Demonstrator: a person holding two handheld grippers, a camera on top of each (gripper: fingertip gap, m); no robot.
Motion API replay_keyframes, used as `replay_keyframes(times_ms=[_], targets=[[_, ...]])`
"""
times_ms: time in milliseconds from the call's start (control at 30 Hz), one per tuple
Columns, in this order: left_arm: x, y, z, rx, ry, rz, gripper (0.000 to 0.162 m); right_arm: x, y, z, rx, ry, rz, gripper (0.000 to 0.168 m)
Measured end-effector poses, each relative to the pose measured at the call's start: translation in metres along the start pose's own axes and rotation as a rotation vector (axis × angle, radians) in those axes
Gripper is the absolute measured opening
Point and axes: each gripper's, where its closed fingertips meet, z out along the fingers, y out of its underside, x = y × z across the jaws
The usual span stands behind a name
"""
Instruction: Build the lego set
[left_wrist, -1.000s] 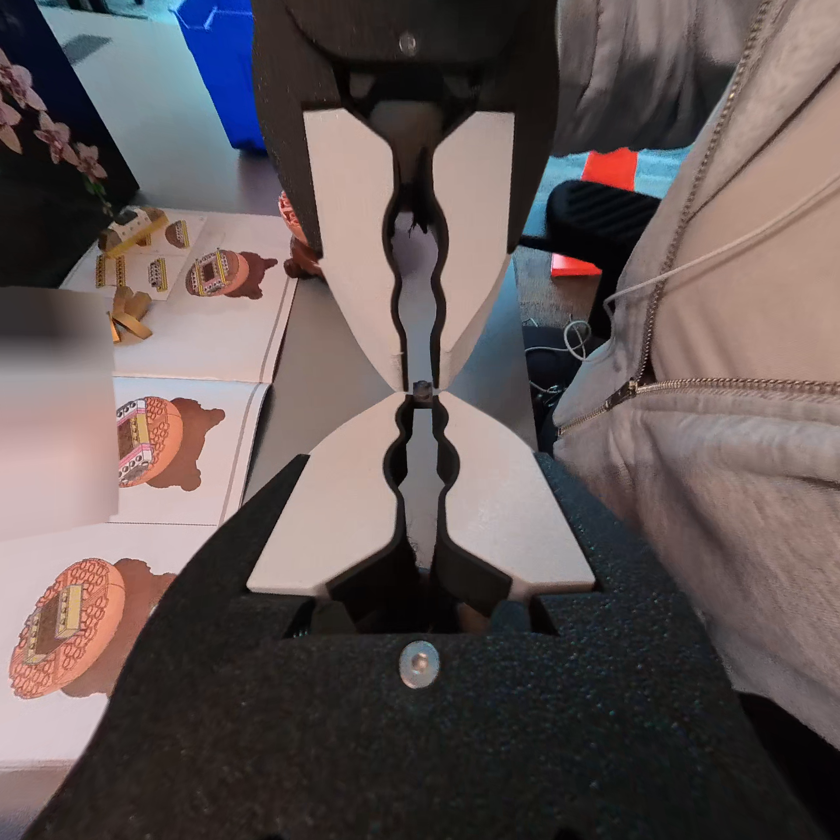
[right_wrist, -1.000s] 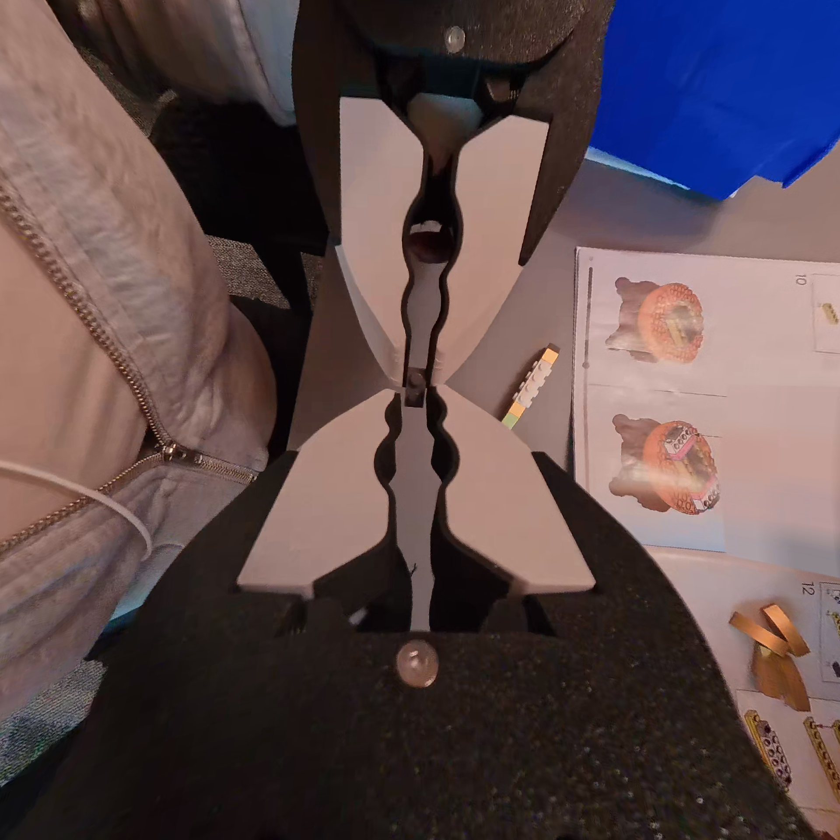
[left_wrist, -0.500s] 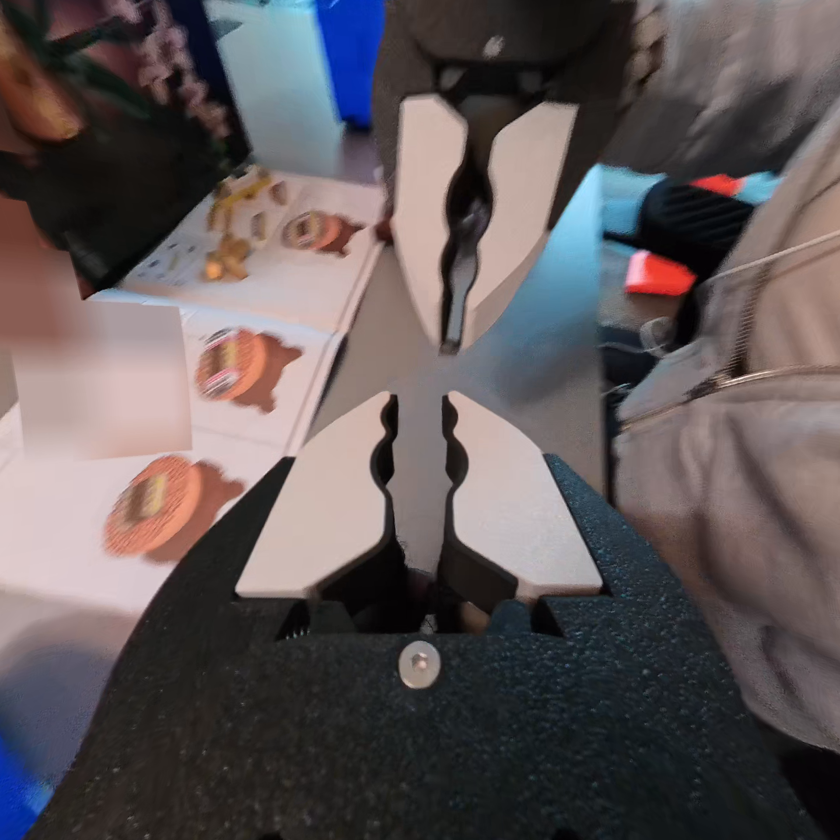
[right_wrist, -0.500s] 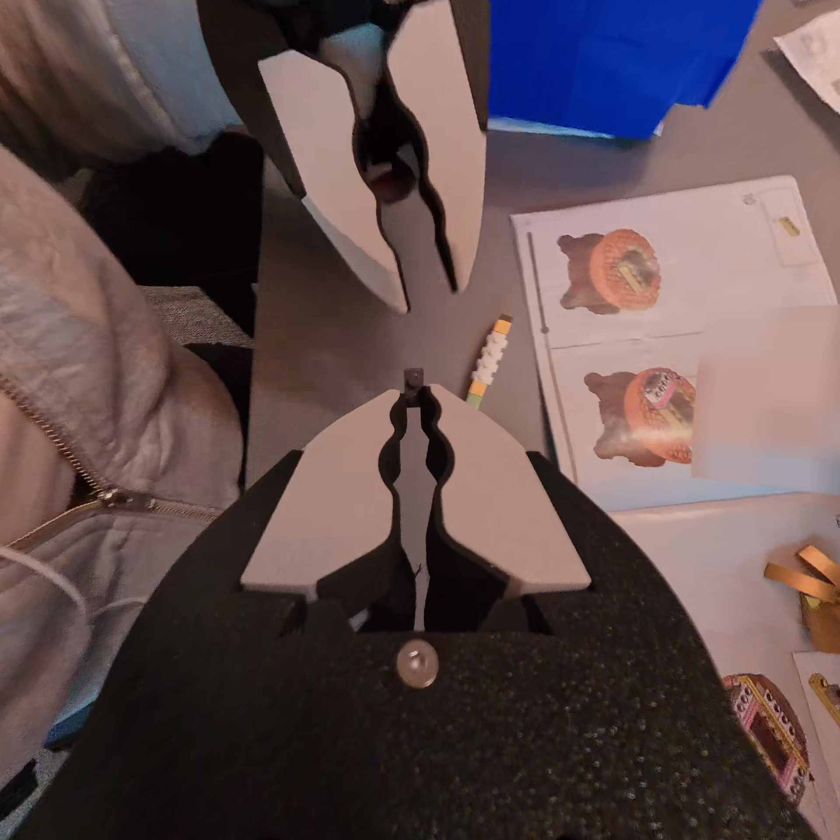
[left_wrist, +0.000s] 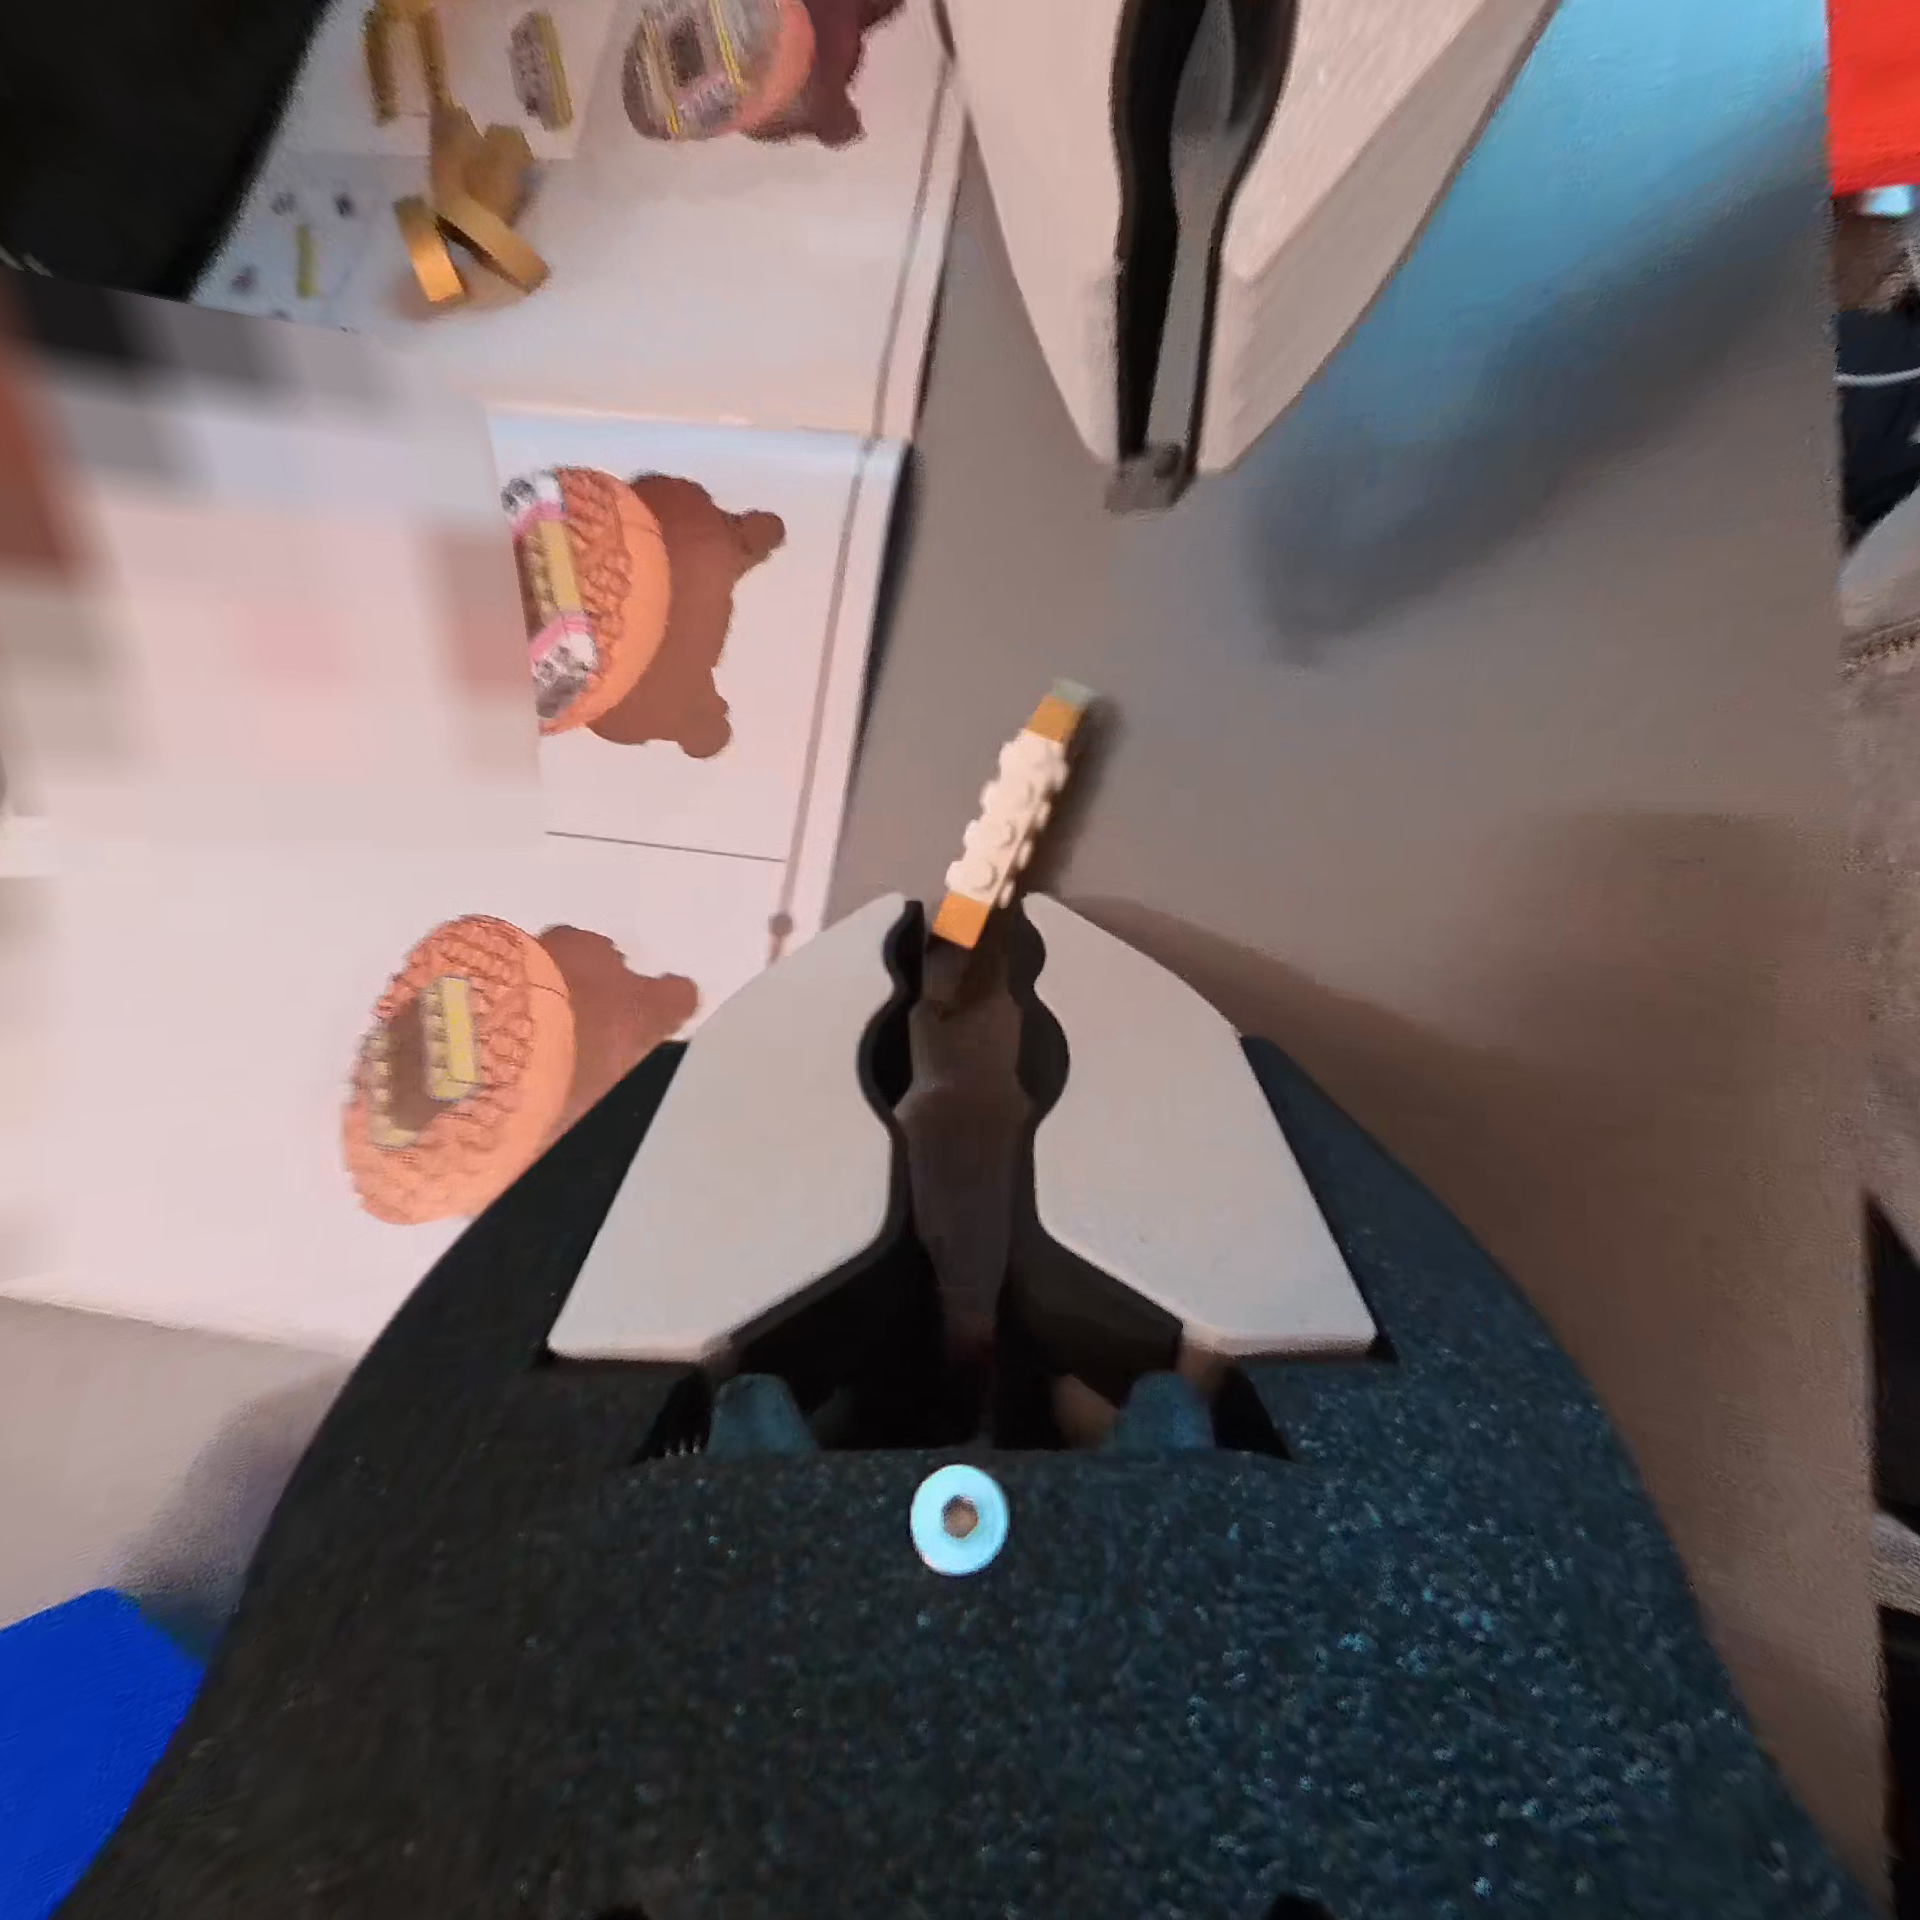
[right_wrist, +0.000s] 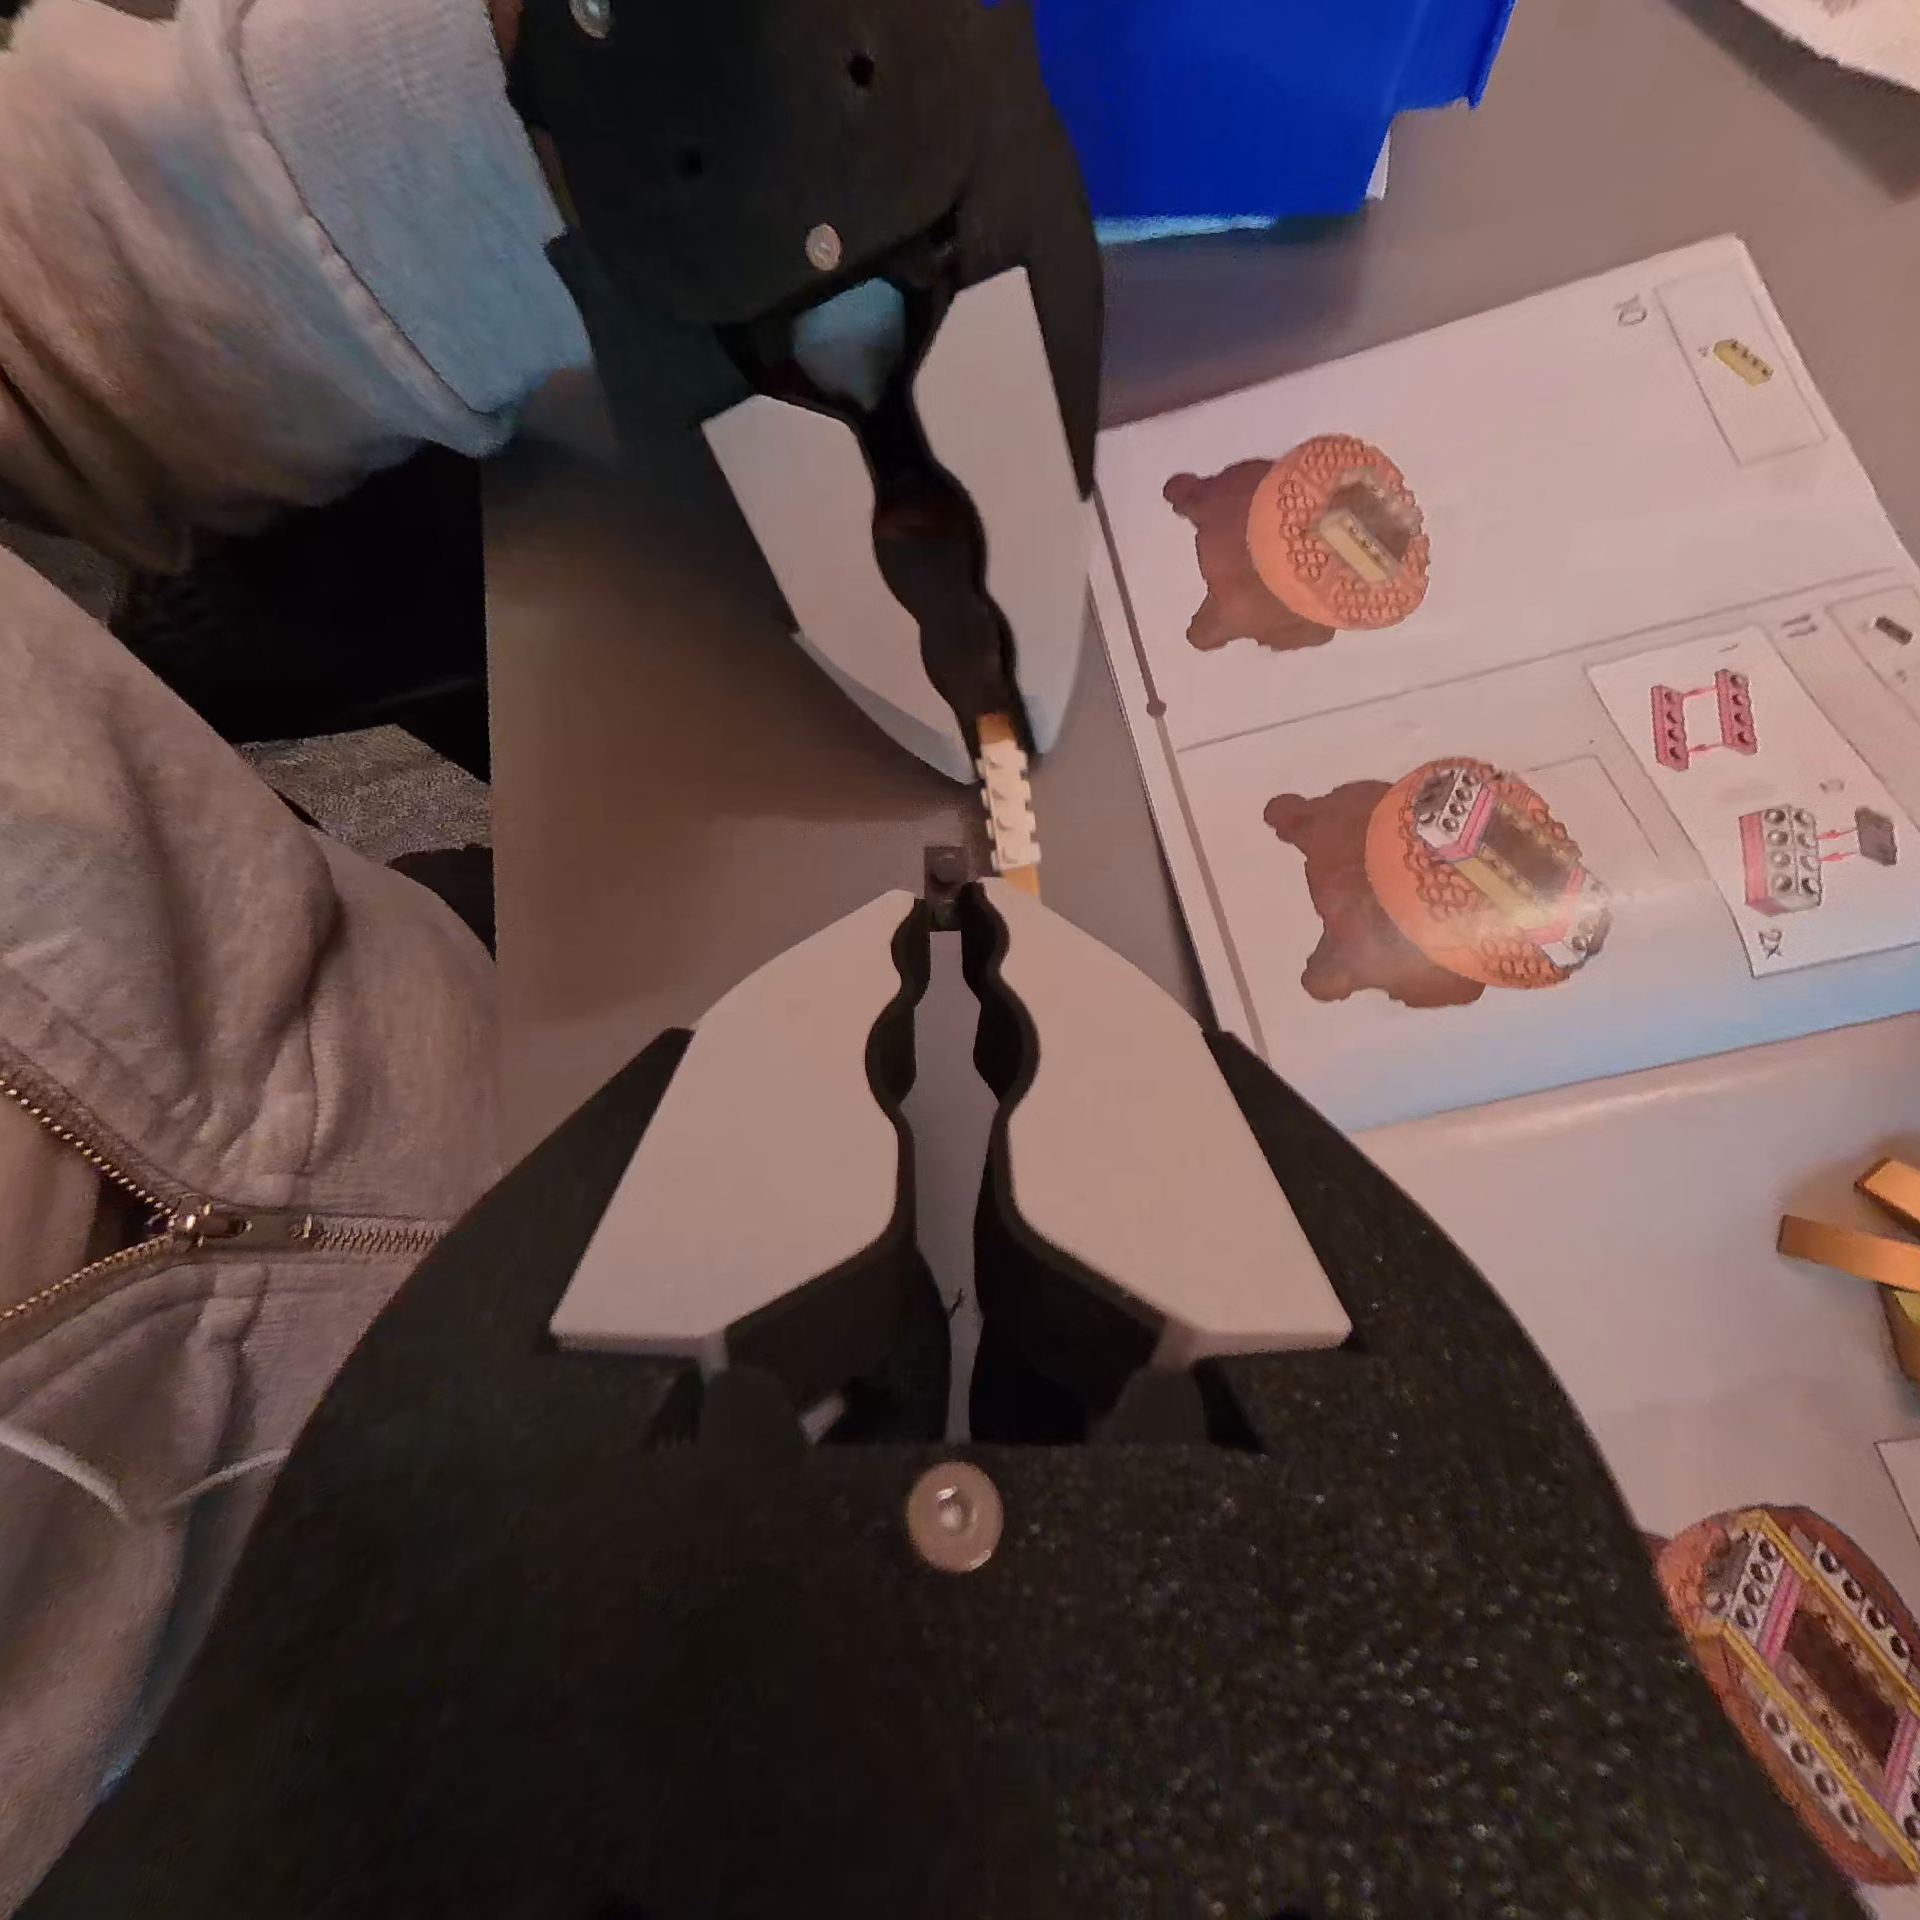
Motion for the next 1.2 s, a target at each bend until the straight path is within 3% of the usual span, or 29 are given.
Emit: replay_keyframes(times_ms=[100, 267, 367, 433, 567, 1200], targets=[[0.018, -0.002, 0.004, 0.015, 0.045, -0.045, 0.014, -0.001, 0.011, -0.001, -0.049, -0.013, 0.000, 0.005], [0.009, -0.004, 0.006, 0.050, -0.082, -0.085, 0.030, -0.006, 0.017, 0.002, -0.148, -0.055, -0.157, 0.005], [0.008, -0.006, 0.009, 0.048, -0.094, -0.103, 0.008, 0.002, 0.005, 0.003, -0.221, -0.057, -0.385, 0.005], [0.009, -0.007, 0.009, 0.046, -0.105, -0.091, 0.008, 0.013, 0.002, 0.007, -0.309, -0.046, -0.482, 0.005], [0.014, -0.019, 0.003, 0.110, -0.071, -0.113, 0.007, 0.013, 0.006, 0.017, -0.437, -0.122, -0.499, 0.005], [0.017, -0.020, 0.002, 0.018, -0.040, -0.098, 0.007, 0.008, 0.006, 0.025, -0.417, -0.110, -0.453, 0.005]])
